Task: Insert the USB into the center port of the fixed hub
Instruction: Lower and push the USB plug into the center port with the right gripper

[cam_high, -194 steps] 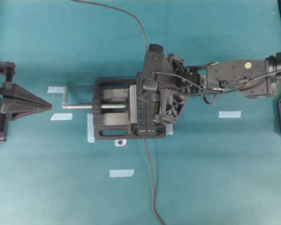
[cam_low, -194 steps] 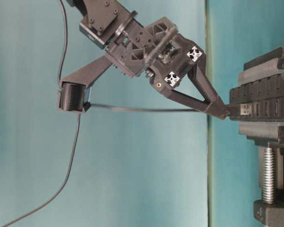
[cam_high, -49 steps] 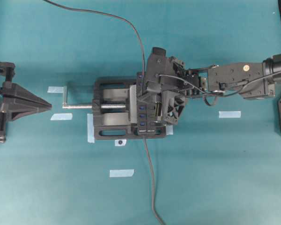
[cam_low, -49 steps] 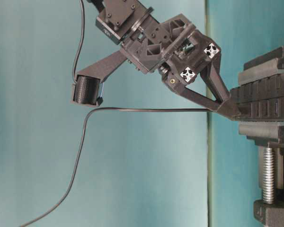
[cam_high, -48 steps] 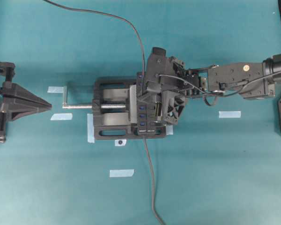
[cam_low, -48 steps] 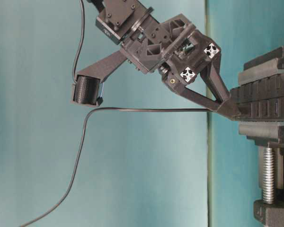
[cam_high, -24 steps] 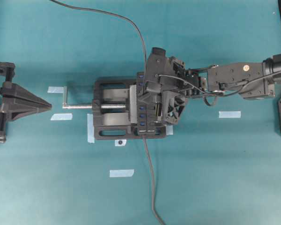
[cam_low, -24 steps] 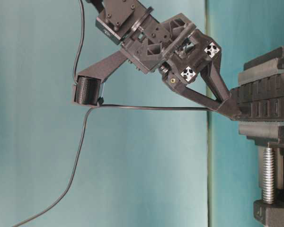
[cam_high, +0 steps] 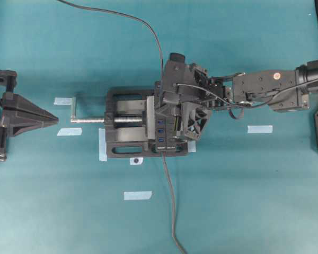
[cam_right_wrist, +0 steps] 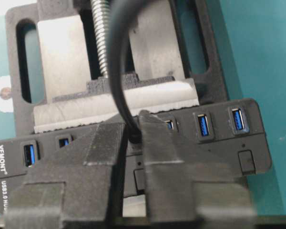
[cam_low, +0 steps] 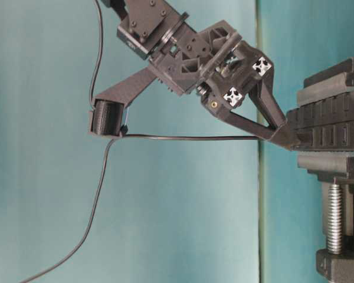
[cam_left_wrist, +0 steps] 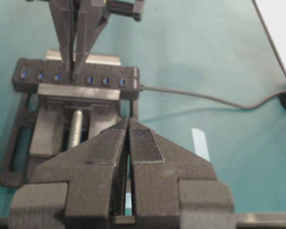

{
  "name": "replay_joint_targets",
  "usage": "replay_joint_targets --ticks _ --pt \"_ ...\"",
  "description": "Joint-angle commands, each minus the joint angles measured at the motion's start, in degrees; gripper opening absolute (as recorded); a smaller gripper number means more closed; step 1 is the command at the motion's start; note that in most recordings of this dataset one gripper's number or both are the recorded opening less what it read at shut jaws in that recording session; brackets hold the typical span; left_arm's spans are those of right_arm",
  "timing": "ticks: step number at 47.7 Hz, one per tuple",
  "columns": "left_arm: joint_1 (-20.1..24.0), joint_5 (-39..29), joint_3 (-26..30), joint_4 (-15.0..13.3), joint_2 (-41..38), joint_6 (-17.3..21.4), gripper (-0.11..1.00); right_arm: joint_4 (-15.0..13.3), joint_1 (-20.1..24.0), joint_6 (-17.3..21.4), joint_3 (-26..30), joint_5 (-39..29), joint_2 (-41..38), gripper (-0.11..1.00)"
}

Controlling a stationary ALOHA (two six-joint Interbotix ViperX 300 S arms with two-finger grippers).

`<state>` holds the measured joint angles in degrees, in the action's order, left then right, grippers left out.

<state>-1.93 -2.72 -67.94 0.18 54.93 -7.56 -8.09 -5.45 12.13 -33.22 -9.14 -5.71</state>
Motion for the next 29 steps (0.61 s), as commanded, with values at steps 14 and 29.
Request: replay_joint_targets --ticks 14,29 --pt "0.0 0.44 0.53 0.18 -0.26 -0.09 0.0 0.0 -0.97 0.26 0.79 0.44 0.88 0.66" --pt "0.0 0.44 0.35 0.18 -0.26 -0.09 0.01 0.0 -0.62 0.44 0.79 0.88 1.05 0.69"
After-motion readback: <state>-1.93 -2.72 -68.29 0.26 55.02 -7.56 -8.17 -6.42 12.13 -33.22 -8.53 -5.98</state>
